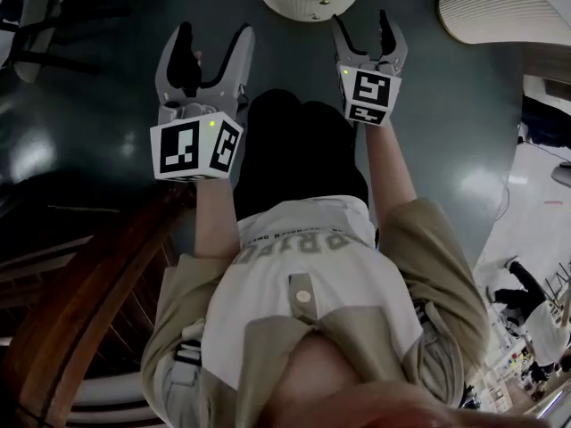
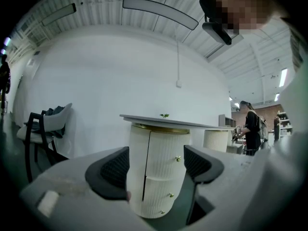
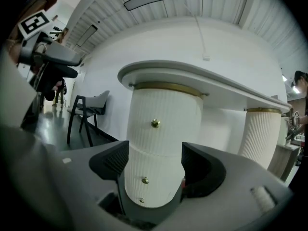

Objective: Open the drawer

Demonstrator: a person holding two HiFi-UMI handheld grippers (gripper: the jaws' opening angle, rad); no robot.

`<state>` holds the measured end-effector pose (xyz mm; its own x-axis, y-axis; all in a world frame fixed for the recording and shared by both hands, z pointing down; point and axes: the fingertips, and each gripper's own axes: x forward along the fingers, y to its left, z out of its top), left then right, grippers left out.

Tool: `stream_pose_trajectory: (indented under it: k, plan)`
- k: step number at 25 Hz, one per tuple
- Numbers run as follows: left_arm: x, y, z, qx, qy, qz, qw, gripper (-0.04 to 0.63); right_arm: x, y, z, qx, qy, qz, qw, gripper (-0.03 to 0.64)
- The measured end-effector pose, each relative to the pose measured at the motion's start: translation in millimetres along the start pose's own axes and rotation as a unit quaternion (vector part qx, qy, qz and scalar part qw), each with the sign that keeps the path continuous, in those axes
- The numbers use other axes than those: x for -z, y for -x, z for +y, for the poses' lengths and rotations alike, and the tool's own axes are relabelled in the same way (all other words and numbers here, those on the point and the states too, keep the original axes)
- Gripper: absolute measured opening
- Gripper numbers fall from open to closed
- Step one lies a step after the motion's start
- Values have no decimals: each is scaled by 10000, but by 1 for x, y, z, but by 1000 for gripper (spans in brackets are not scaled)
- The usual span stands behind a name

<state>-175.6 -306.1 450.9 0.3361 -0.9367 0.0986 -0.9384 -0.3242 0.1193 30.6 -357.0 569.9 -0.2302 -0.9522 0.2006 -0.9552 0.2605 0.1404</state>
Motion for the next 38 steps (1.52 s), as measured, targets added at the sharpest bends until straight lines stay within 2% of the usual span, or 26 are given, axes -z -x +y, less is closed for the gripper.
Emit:
stream_pose_trajectory:
  k: [11, 19, 27, 29, 31, 38]
  plan:
    - [55, -13, 12, -89, 16, -211, 9997, 359, 107, -71, 15, -115, 46, 340, 9993, 327]
    - [66, -19, 20, -175, -17, -115, 9998, 359, 180, -134, 28, -60, -313, 1237, 9918, 270]
    - [59, -23, 25, -182, -7, -139, 9997, 359, 192, -154, 30, 214, -458, 1379, 9892, 173]
    - [59, -24, 23, -165, -32, -135, 9998, 359, 192, -154, 30, 209, -534, 1347, 9892, 167]
    - [58, -25, 21, -145, -60, -132, 9998, 359, 192, -154, 32, 150, -627, 1294, 9895, 128]
    - [53, -17, 20, -124, -135, -180, 9997, 359, 189, -148, 34, 93, -798, 1127, 9904, 117]
